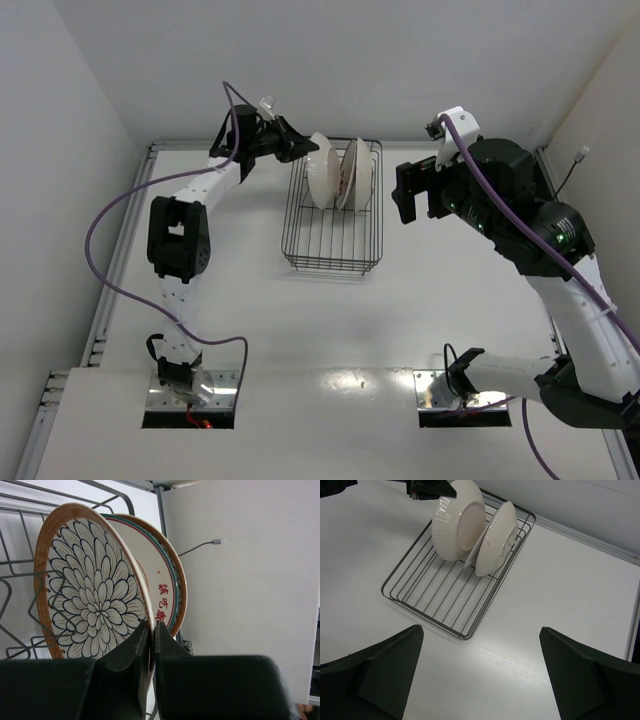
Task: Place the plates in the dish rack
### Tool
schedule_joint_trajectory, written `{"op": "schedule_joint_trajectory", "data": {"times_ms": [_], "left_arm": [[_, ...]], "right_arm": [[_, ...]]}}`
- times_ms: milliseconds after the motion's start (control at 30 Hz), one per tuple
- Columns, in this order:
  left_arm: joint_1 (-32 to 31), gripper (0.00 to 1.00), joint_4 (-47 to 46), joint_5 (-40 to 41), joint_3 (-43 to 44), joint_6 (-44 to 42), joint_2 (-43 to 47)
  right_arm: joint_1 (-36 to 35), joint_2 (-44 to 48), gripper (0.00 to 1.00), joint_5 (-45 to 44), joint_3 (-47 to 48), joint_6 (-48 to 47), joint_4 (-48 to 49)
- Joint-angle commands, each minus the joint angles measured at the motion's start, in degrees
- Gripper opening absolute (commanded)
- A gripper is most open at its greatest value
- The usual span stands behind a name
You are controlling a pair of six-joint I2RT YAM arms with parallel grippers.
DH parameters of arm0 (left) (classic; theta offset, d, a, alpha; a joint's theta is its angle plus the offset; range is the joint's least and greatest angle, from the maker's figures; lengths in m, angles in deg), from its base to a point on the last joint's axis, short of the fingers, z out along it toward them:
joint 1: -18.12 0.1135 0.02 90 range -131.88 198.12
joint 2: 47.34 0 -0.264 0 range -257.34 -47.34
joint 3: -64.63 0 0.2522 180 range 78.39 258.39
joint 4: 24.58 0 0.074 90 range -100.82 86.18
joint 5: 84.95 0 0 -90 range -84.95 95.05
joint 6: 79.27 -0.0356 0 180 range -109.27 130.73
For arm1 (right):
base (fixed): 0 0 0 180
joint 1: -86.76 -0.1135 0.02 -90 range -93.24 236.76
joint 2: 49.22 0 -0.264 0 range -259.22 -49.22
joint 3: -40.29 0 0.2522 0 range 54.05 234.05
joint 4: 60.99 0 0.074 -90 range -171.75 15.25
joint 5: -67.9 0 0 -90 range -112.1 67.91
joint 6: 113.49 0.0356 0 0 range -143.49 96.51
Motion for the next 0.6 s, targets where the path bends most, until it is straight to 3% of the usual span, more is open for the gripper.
{"op": "schedule_joint_trajectory", "data": {"times_ms": [0,367,567], "left_arm": [[-0.3,0.0,-7.0,0.4,2.0,0.0,4.9],[-4.2,0.0,11.1,5.9,15.7,-11.7,0.5],[-6.2,0.0,14.5,8.0,17.1,-14.4,-0.2]], "right_arm": [[0.2,-0.1,0.99,-0.5,0.5,-0.3,-0.1],[0.2,-0.1,0.99,-0.5,1.0,-0.3,-0.1],[0.2,-0.1,0.99,-0.5,1.0,-0.3,-0.1]]}}
